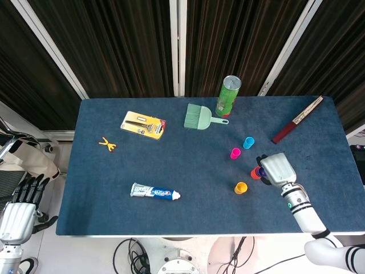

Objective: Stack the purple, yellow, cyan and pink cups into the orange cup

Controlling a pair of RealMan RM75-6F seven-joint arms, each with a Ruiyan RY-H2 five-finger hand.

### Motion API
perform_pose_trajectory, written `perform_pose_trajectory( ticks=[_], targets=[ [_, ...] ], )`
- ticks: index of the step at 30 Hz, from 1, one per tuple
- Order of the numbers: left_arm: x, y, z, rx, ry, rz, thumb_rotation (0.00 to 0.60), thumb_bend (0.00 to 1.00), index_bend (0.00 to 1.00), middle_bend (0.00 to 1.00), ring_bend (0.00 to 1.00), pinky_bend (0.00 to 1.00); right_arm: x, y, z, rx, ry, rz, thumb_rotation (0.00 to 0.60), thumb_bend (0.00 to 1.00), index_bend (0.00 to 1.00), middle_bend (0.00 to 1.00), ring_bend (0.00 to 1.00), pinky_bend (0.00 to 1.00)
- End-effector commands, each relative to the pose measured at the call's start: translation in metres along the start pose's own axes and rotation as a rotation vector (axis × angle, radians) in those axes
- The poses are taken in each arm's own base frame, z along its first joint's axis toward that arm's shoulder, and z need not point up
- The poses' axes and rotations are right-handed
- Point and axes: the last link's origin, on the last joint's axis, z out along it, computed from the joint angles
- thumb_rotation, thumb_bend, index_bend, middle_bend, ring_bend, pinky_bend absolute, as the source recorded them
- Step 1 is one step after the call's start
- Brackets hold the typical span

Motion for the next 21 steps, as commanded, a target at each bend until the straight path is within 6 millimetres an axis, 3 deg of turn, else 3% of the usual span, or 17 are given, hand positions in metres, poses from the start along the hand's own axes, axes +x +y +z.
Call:
perform_pose_trajectory(
  ticks=[1,6,11,21],
  targets=[
    [0.000,0.000,0.000,0.001,0.000,-0.001,0.600,0.02,0.03,0.00,0.00,0.00,0.002,-0.001,0.000,0.003,0.006,0.003,0.600,0.09,0.28,0.29,0.84,0.94],
    [0.000,-0.001,0.000,0.003,-0.001,-0.001,0.600,0.02,0.03,0.00,0.00,0.00,0.010,-0.004,0.000,0.023,0.049,0.016,0.600,0.08,0.19,0.25,0.84,0.94],
    [0.000,-0.001,-0.001,0.003,0.003,-0.002,0.600,0.02,0.03,0.00,0.00,0.00,0.023,-0.017,-0.011,0.089,0.089,0.035,0.600,0.08,0.22,0.26,0.84,0.94],
    [0.002,0.002,-0.002,-0.005,0.003,0.003,0.600,0.02,0.03,0.00,0.00,0.00,0.024,-0.046,-0.042,0.193,0.023,-0.047,0.600,0.08,0.25,0.29,0.84,0.94]
  ],
)
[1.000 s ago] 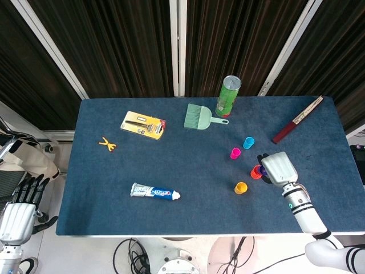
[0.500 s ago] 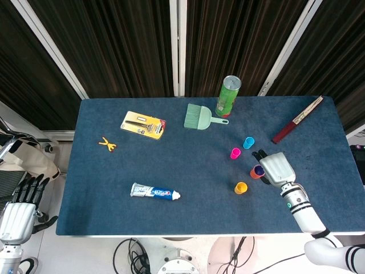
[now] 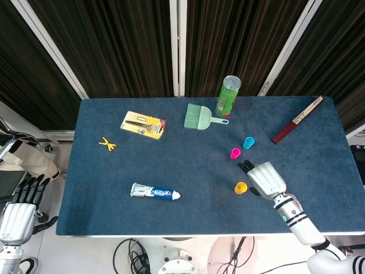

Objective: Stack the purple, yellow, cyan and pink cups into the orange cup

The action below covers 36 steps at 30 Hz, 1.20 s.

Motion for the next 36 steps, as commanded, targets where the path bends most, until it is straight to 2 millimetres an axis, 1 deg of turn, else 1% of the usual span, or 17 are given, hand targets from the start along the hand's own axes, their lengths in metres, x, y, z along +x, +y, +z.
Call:
perform_pose_trajectory(
  ticks=[1,9,14,19,23,31,36],
  targets=[
    [0.001,0.001,0.000,-0.001,0.001,0.000,0.600,0.02,0.03,0.00,0.00,0.00,-0.002,-0.009,-0.010,0.025,-0.034,-0.038,0.600,0.08,0.25,0.29,0.84,0.94],
    [0.001,0.001,-0.001,-0.003,0.001,-0.001,0.600,0.02,0.03,0.00,0.00,0.00,-0.016,-0.013,-0.006,0.022,-0.114,-0.064,0.600,0.07,0.25,0.30,0.84,0.94],
    [0.001,0.000,-0.001,0.001,-0.001,0.000,0.600,0.02,0.03,0.00,0.00,0.00,-0.022,-0.014,-0.001,0.020,-0.123,-0.068,0.600,0.07,0.25,0.31,0.84,0.94],
    [-0.003,-0.001,0.001,0.009,-0.017,-0.001,0.600,0.02,0.03,0.00,0.00,0.00,-0.027,-0.017,0.010,0.025,-0.116,-0.054,0.600,0.08,0.29,0.35,0.85,0.94],
    [-0.004,-0.003,0.001,0.019,-0.020,0.000,0.600,0.02,0.03,0.00,0.00,0.00,-0.032,-0.019,0.015,0.026,-0.117,-0.048,0.600,0.09,0.32,0.41,0.86,0.94],
    [-0.005,-0.005,0.001,0.025,-0.023,-0.003,0.600,0.02,0.03,0.00,0.00,0.00,-0.039,-0.026,0.020,0.041,-0.125,-0.047,0.600,0.11,0.35,0.42,0.86,0.94],
    [-0.005,-0.005,0.001,0.024,-0.019,-0.005,0.600,0.02,0.03,0.00,0.00,0.00,-0.040,-0.028,0.022,0.043,-0.123,-0.056,0.600,0.13,0.40,0.43,0.86,0.94]
  ],
)
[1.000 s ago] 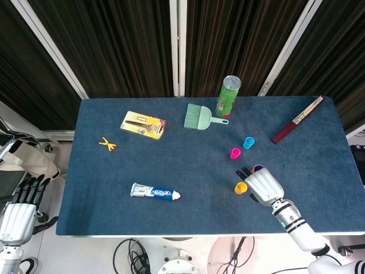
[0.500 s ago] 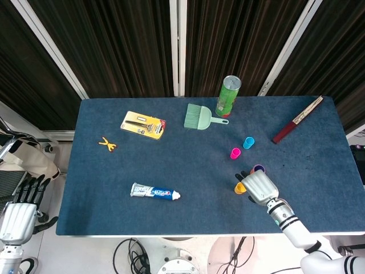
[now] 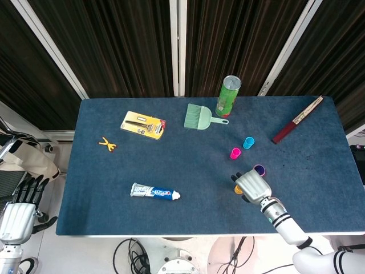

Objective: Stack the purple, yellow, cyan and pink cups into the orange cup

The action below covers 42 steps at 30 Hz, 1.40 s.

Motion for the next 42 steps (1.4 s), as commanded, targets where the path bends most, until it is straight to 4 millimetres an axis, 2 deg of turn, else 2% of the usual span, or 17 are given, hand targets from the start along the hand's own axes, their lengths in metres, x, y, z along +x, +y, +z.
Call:
perform_pose_trajectory(
  ticks=[1,9,16,23,29,32,37,42],
  targets=[
    [0.000,-0.001,-0.001,0.001,-0.001,-0.001,0.600,0.02,0.03,0.00,0.00,0.00,0.000,0.000,0.001,-0.002,0.003,-0.001,0.600,0.13,0.41,0.44,0.86,0.94],
    [0.000,-0.001,-0.002,0.001,-0.001,-0.021,0.600,0.02,0.03,0.00,0.00,0.00,-0.002,-0.003,0.003,-0.008,0.001,-0.011,0.600,0.15,0.45,0.47,0.87,0.94],
    [0.001,-0.001,-0.002,0.003,0.000,-0.022,0.600,0.02,0.03,0.00,0.00,0.00,0.000,-0.003,0.003,-0.017,0.011,-0.013,0.600,0.22,0.52,0.51,0.88,0.95],
    [0.001,-0.002,-0.003,0.004,0.002,-0.023,0.600,0.02,0.03,0.00,0.00,0.00,0.009,0.003,-0.001,-0.033,0.050,0.008,0.600,0.23,0.55,0.53,0.88,0.95],
    [0.002,-0.001,-0.002,0.002,0.003,-0.024,0.600,0.02,0.03,0.00,0.00,0.00,0.039,0.027,-0.018,-0.102,0.161,0.047,0.600,0.23,0.56,0.54,0.88,0.95],
    [0.001,-0.001,-0.001,-0.002,0.001,-0.024,0.600,0.02,0.03,0.00,0.00,0.00,0.046,0.041,-0.025,-0.144,0.189,0.063,0.600,0.23,0.56,0.54,0.88,0.95],
    [0.001,0.001,-0.001,-0.010,-0.001,-0.020,0.600,0.02,0.03,0.00,0.00,0.00,0.045,0.064,-0.028,-0.201,0.178,0.085,0.600,0.23,0.56,0.54,0.88,0.95],
    [0.001,0.001,0.000,-0.010,-0.001,-0.019,0.600,0.02,0.03,0.00,0.00,0.00,0.035,0.075,-0.024,-0.222,0.146,0.101,0.600,0.23,0.56,0.54,0.88,0.95]
  ],
)
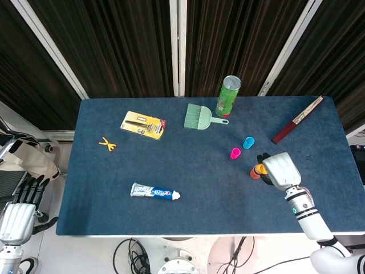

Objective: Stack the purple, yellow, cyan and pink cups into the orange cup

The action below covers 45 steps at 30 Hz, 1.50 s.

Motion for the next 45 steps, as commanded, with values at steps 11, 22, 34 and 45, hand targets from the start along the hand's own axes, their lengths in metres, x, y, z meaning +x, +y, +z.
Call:
perform_pose_trajectory(
  ticks=[11,22,34,45],
  targets=[
    [0.001,0.001,0.002,-0.004,-0.002,0.003,0.600,0.02,0.03,0.00,0.00,0.00,-0.021,0.004,0.012,-0.008,-0.073,0.004,0.600,0.24,0.56,0.54,0.88,0.95],
    [0.001,0.000,0.001,-0.006,-0.001,0.002,0.600,0.02,0.03,0.00,0.00,0.00,-0.030,0.002,0.019,-0.014,-0.093,0.007,0.600,0.23,0.56,0.53,0.88,0.95],
    [0.001,-0.001,-0.001,0.000,-0.001,0.000,0.600,0.02,0.03,0.00,0.00,0.00,-0.035,0.002,0.022,-0.009,-0.124,0.022,0.600,0.13,0.45,0.45,0.88,0.94],
    [-0.001,0.000,-0.002,-0.001,-0.009,-0.001,0.600,0.02,0.03,0.00,0.00,0.00,-0.018,0.014,0.022,-0.035,-0.067,0.101,0.600,0.06,0.37,0.36,0.88,0.94]
  ],
)
